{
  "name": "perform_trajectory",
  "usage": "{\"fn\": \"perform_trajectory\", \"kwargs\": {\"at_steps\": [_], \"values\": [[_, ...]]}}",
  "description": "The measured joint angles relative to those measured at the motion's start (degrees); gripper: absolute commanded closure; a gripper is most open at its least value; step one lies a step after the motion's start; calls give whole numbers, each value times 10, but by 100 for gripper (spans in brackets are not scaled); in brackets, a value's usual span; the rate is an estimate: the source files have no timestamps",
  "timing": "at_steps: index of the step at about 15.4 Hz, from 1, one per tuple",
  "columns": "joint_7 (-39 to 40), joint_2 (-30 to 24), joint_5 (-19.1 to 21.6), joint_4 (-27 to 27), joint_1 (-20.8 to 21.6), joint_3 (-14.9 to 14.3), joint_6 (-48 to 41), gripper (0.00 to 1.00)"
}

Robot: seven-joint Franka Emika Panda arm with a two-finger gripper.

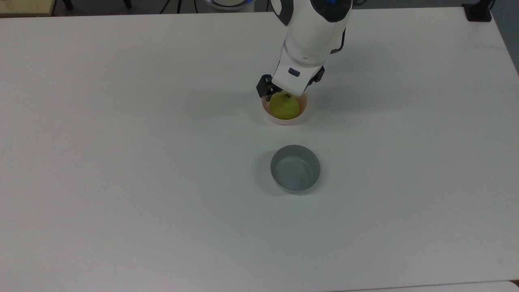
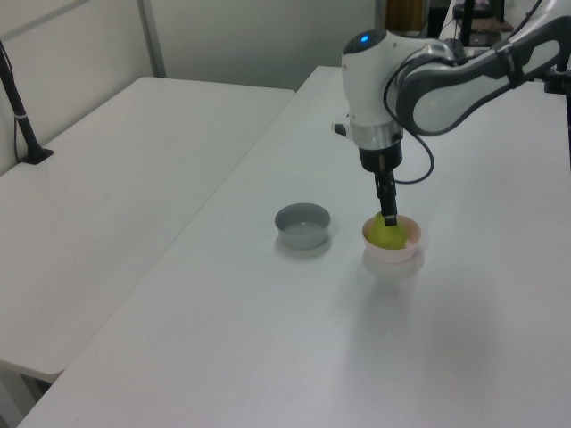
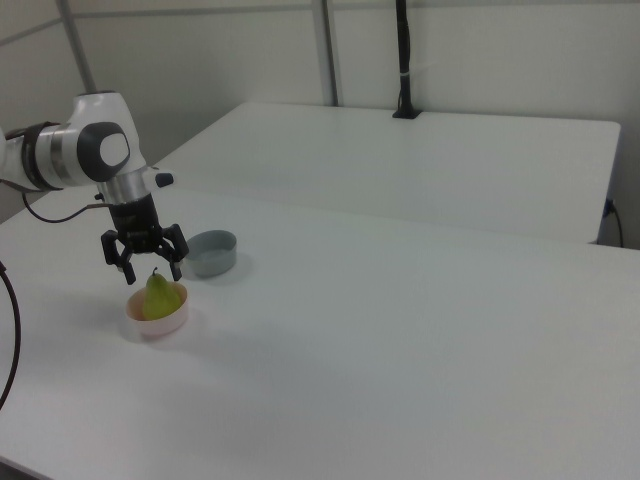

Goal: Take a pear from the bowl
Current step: 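Lower the gripper over the green pear in the pink bowl, then close the gripper around the green pear, then lift the pear out of the pink bowl and carry it aside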

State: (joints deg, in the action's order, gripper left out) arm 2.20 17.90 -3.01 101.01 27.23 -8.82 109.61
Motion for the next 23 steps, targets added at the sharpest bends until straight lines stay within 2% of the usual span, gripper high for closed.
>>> {"fn": "perform_trajectory", "kwargs": {"at_steps": [6, 9, 10, 12, 14, 16, 17, 23], "values": [[18, 6, -20, 22, 0, 0, 28, 5], [19, 16, -29, 29, 1, 7, 36, 12], [19, 19, -30, 30, 1, 9, 39, 18], [19, 22, -31, 30, 2, 12, 43, 36], [19, 24, -31, 30, 2, 13, 44, 62], [19, 23, -32, 29, 2, 13, 44, 82], [21, 23, -32, 29, 3, 13, 44, 87], [33, 14, -32, 25, 2, 13, 44, 91]]}}
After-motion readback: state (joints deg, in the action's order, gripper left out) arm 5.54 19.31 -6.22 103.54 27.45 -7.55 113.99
